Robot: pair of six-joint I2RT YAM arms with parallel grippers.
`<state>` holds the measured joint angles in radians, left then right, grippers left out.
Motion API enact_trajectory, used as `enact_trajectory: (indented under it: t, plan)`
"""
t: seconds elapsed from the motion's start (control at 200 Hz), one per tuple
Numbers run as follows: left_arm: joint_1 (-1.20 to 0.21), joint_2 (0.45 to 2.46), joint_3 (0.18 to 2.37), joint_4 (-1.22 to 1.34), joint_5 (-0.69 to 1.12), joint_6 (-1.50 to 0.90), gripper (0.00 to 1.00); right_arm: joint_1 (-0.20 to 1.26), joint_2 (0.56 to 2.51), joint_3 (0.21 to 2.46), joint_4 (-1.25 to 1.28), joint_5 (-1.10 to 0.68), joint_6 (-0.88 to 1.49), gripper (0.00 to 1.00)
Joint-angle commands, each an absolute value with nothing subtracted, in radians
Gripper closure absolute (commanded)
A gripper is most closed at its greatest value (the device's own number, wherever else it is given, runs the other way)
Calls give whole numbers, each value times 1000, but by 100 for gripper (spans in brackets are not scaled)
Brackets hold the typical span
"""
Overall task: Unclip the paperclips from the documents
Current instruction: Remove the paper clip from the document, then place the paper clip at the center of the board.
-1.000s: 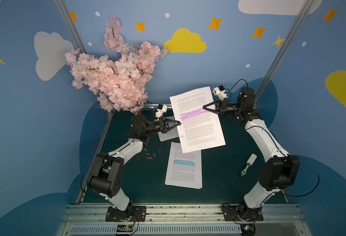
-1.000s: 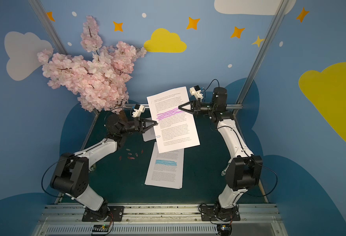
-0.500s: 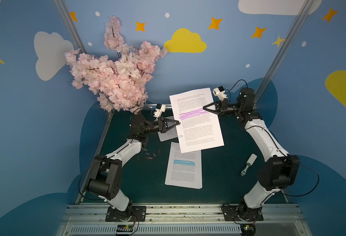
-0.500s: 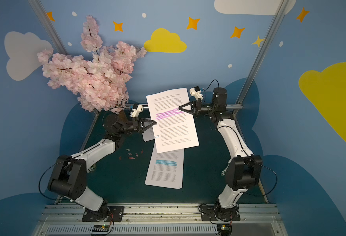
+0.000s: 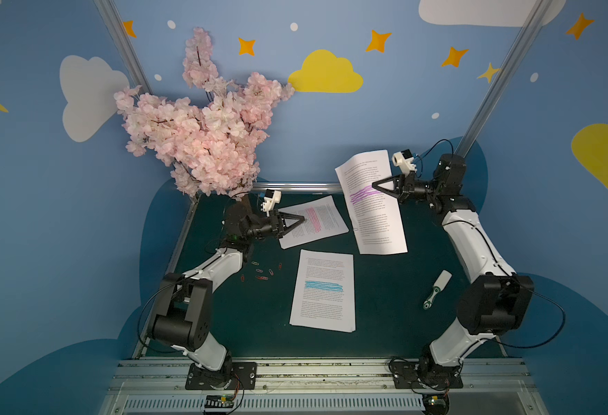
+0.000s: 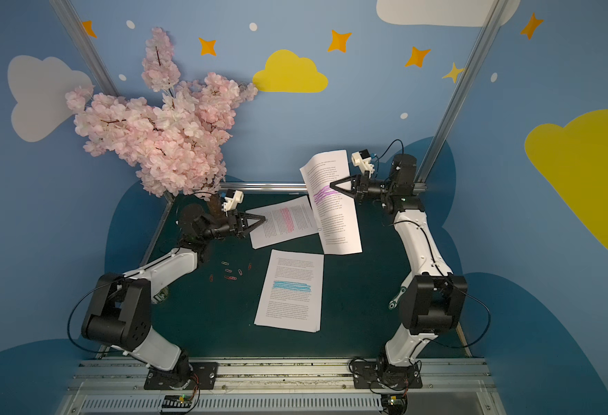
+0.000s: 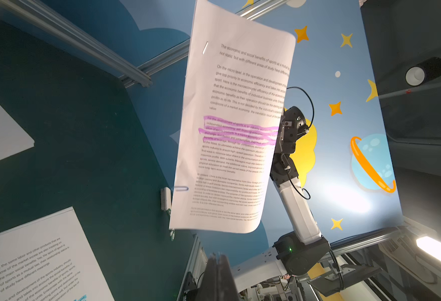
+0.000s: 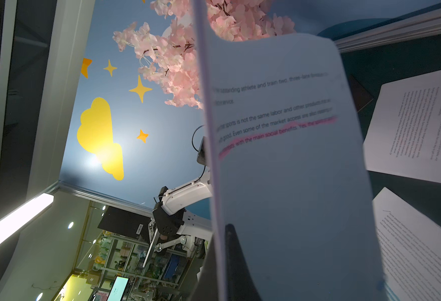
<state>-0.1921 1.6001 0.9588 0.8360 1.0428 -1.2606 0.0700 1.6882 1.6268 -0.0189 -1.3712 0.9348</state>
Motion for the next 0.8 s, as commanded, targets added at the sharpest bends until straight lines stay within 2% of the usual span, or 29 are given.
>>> enact_trajectory:
  t: [0.0,0.085,0.17,0.235,0.4,0.721,0.796]
  plan:
    - [-186,1563,943,733,1040,-1176,97,78,1651,1612,3,-1385,922,100]
    - [-178,1529,931,432,997,-979,97,84,1646,1606,-28,-1381,893,100]
    - [-175,1484,934,64,880,-706,97,98,1639,1604,-109,-1372,821,100]
    - [-166,1463,909,-96,792,-583,97,108,1634,1599,-165,-1363,771,100]
    - [-109,1407,724,-168,610,-565,97,139,1618,1561,-214,-1344,715,100]
    - [-95,1478,586,-184,460,-563,97,168,1643,1569,-245,-1342,687,100]
    - [-95,1489,576,-184,417,-566,92,170,1650,1578,-260,-1344,678,100]
